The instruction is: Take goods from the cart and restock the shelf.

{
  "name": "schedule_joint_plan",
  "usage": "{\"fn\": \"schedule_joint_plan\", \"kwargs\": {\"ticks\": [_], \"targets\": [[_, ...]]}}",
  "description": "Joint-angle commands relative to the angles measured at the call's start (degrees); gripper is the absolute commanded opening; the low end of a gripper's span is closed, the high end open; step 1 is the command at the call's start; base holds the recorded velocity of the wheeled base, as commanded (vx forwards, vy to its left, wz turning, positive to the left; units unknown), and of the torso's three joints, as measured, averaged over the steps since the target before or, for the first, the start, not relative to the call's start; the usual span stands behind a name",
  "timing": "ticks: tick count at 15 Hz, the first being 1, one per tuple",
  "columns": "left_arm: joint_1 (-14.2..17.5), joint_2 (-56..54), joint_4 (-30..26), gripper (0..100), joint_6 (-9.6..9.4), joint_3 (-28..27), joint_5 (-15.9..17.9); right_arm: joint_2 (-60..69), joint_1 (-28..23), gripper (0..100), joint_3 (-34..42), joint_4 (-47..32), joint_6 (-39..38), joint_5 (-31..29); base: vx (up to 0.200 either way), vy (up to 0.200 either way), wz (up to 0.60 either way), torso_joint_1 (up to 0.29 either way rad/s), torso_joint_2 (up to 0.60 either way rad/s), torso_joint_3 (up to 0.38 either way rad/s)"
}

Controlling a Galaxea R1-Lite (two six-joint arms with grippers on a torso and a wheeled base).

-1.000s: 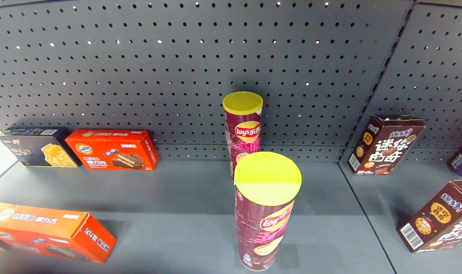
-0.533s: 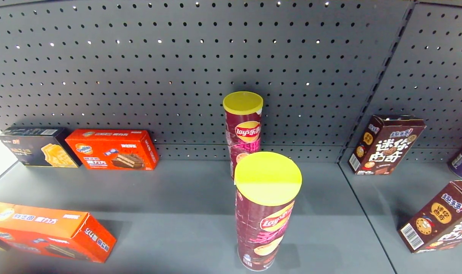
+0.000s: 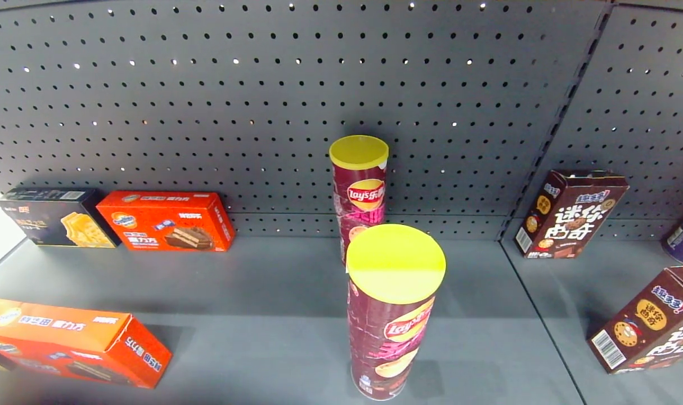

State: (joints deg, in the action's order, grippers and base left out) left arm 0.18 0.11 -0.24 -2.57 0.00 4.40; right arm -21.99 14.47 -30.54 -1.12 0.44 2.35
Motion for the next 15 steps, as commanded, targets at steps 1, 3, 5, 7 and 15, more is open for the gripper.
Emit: {"fn": "schedule_joint_plan", "kwargs": {"ticks": [1, 3, 5, 7, 15], "targets": [[-0.01, -0.02, -0.02, 100, 0.02, 0.0, -0.01, -19.58, 7.24, 100, -6.55, 9.82, 5.36, 0.64, 0.0, 0.0, 0.0, 0.0, 0.0, 0.0], [-0.01, -0.02, -0.02, 100, 0.02, 0.0, -0.01, -27.93, 12.69, 100, -11.3, 13.16, 7.38, 0.2, 0.0, 0.0, 0.0, 0.0, 0.0, 0.0], [-0.01, -0.02, -0.02, 100, 0.02, 0.0, -0.01, -33.99, 16.73, 100, -12.79, 14.57, 7.56, 0.02, 0.0, 0.0, 0.0, 0.0, 0.0, 0.0], [-0.01, -0.02, -0.02, 100, 0.02, 0.0, -0.01, -36.28, 16.82, 100, -12.97, 15.27, 7.82, 0.28, 0.0, 0.0, 0.0, 0.0, 0.0, 0.0], [-0.01, -0.02, -0.02, 100, 0.02, 0.0, -0.01, -43.57, 18.58, 100, -19.56, 5.25, 11.43, 5.56, 0.0, 0.0, 0.0, 0.0, 0.0, 0.0]]}}
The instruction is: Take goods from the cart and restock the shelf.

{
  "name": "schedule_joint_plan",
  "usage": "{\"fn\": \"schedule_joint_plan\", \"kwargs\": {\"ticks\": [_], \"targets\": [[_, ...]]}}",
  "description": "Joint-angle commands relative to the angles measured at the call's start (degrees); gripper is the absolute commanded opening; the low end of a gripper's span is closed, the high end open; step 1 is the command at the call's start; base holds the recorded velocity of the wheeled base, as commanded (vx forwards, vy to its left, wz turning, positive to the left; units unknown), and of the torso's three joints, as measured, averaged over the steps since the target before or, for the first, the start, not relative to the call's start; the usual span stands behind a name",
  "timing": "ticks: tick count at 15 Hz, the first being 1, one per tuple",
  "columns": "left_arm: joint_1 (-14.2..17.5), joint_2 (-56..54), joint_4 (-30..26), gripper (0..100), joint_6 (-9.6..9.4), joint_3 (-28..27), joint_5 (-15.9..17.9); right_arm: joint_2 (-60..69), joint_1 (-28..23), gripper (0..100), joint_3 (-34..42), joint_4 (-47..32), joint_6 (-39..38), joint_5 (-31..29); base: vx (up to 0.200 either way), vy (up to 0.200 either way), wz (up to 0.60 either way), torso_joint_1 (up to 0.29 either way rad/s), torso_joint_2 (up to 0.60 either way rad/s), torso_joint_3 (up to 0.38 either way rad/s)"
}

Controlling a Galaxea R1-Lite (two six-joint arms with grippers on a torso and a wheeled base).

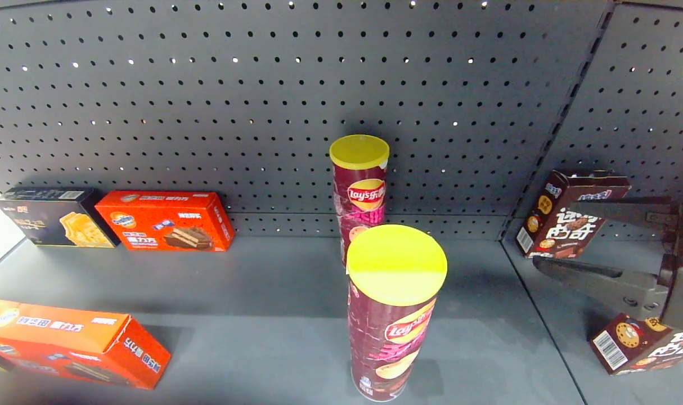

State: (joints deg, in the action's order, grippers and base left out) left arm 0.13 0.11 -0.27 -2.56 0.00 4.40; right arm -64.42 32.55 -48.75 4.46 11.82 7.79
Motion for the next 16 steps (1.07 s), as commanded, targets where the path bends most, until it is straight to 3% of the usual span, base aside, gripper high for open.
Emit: {"fn": "schedule_joint_plan", "kwargs": {"ticks": [1, 2, 8, 11, 16], "targets": [[0.04, -0.02, 0.0, 100, 0.01, 0.0, -0.01, -1.33, 1.11, 100, -7.06, -12.2, 0.04, 3.2, 0.0, 0.0, 0.0, 0.0, 0.0, 0.0], [0.04, -0.02, 0.0, 100, 0.01, 0.0, -0.01, -1.68, 1.64, 100, -9.08, -15.45, 0.04, 3.46, 0.0, 0.0, 0.0, 0.0, 0.0, 0.0], [0.04, -0.02, 0.0, 100, 0.01, 0.0, -0.01, -7.04, 7.27, 100, -12.77, -17.21, 0.13, 3.99, 0.0, 0.0, 0.0, 0.0, 0.0, 0.0], [0.04, -0.02, 0.0, 100, 0.01, 0.0, -0.01, -10.2, 10.08, 100, -14.53, -23.01, 0.3, 3.28, 0.0, 0.0, 0.0, 0.0, 0.0, 0.0], [0.04, -0.02, 0.0, 100, 0.01, 0.0, -0.01, -16.09, 11.31, 100, -13.3, -22.04, 0.04, -3.22, 0.0, 0.0, 0.0, 0.0, 0.0, 0.0]]}}
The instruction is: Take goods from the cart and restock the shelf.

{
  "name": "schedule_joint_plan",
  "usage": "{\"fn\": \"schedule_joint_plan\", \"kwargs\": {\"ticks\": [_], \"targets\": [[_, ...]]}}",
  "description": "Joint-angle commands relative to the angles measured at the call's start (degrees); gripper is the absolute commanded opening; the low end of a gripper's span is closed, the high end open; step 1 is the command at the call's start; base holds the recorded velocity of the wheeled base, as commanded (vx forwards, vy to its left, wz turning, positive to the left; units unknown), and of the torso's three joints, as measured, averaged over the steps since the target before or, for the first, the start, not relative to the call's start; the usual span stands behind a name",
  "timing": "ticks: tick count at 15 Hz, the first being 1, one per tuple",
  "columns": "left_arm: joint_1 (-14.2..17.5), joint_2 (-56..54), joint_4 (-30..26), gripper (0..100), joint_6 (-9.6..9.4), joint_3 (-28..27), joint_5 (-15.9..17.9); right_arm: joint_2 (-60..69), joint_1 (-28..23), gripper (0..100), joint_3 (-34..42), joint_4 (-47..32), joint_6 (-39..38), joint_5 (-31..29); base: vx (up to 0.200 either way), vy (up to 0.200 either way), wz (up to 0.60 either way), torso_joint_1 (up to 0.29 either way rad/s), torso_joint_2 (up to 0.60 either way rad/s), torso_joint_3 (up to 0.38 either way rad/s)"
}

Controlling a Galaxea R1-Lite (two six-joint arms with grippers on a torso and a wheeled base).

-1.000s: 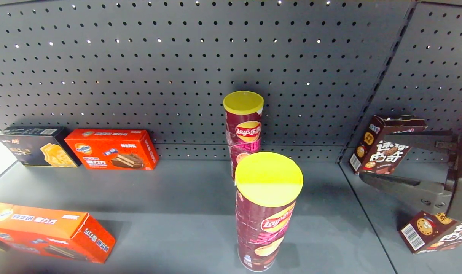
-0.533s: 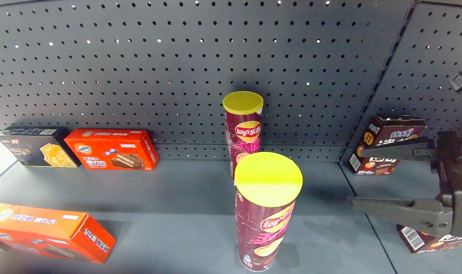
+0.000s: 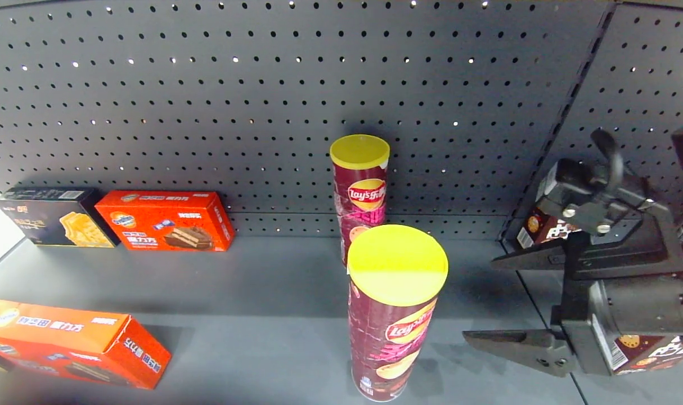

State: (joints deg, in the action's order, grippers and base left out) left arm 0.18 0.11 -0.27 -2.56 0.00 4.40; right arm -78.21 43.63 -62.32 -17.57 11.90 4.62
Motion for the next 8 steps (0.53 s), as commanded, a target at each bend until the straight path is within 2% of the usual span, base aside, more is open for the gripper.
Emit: {"fn": "schedule_joint_plan", "kwargs": {"ticks": [1, 4, 8], "targets": [[-0.01, -0.02, 0.0, 100, 0.01, 0.0, -0.01, -3.61, 0.14, 100, 1.15, 1.75, -0.38, -1.81, 0.0, 0.0, 0.0, 0.0, 0.0, 0.0], [-0.01, -0.02, 0.0, 100, 0.01, 0.0, -0.01, -5.72, 0.14, 100, 3.26, 6.05, -2.76, -4.44, 0.0, 0.0, 0.0, 0.0, 0.0, 0.0], [-0.01, -0.02, 0.0, 100, 0.01, 0.0, -0.01, -7.21, -0.39, 100, 3.52, 6.32, -3.02, -4.53, 0.0, 0.0, 0.0, 0.0, 0.0, 0.0]]}}
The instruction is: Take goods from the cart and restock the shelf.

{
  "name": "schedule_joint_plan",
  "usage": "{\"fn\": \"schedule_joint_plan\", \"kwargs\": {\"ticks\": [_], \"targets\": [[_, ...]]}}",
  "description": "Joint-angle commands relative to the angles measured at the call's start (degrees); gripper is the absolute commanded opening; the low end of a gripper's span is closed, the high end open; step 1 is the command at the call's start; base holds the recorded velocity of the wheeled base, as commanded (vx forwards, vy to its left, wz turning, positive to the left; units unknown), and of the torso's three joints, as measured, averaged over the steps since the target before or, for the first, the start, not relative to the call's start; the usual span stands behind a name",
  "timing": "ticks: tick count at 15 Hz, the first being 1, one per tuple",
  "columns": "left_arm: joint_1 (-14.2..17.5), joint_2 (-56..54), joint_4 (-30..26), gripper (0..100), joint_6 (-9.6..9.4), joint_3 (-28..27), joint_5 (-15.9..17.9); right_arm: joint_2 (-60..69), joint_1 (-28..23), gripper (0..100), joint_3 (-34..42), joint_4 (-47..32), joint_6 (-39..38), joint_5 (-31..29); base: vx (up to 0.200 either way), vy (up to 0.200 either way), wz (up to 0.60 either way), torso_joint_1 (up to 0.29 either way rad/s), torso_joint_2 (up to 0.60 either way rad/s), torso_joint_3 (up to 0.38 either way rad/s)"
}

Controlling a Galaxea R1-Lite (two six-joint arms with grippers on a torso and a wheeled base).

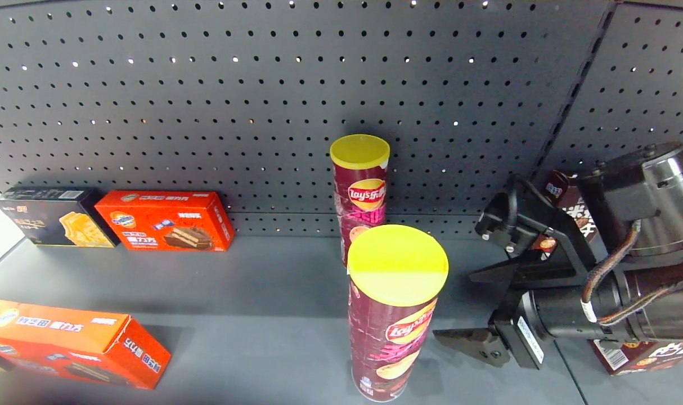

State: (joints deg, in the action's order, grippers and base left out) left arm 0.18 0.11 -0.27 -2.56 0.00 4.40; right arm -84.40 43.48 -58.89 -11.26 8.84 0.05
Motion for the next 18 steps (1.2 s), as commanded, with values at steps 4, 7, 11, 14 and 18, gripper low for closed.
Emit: {"fn": "schedule_joint_plan", "kwargs": {"ticks": [4, 7, 11, 14, 18], "targets": [[-0.01, -0.02, 0.0, 100, 0.01, 0.0, -0.01, -3.06, -2.53, 100, 0.01, 2.39, 0.04, -0.14, 0.0, 0.0, 0.0, 0.0, 0.0, 0.0], [-0.01, -0.02, 0.0, 100, 0.01, 0.0, -0.01, -3.23, -2.18, 100, -0.17, 2.48, 0.04, -0.14, 0.0, 0.0, 0.0, 0.0, 0.0, 0.0], [-0.01, -0.02, 0.0, 100, 0.01, 0.0, -0.01, -4.9, -2.09, 100, -0.43, 4.14, 0.04, -0.14, 0.0, 0.0, 0.0, 0.0, 0.0, 0.0], [-0.01, -0.02, 0.0, 100, 0.01, 0.0, -0.01, -6.13, -2.09, 100, -1.58, 4.5, -0.05, -0.14, 0.0, 0.0, 0.0, 0.0, 0.0, 0.0], [-0.01, -0.02, 0.0, 100, 0.01, 0.0, -0.01, -5.78, -0.68, 100, -1.31, 4.5, -0.05, 0.04, 0.0, 0.0, 0.0, 0.0, 0.0, 0.0]]}}
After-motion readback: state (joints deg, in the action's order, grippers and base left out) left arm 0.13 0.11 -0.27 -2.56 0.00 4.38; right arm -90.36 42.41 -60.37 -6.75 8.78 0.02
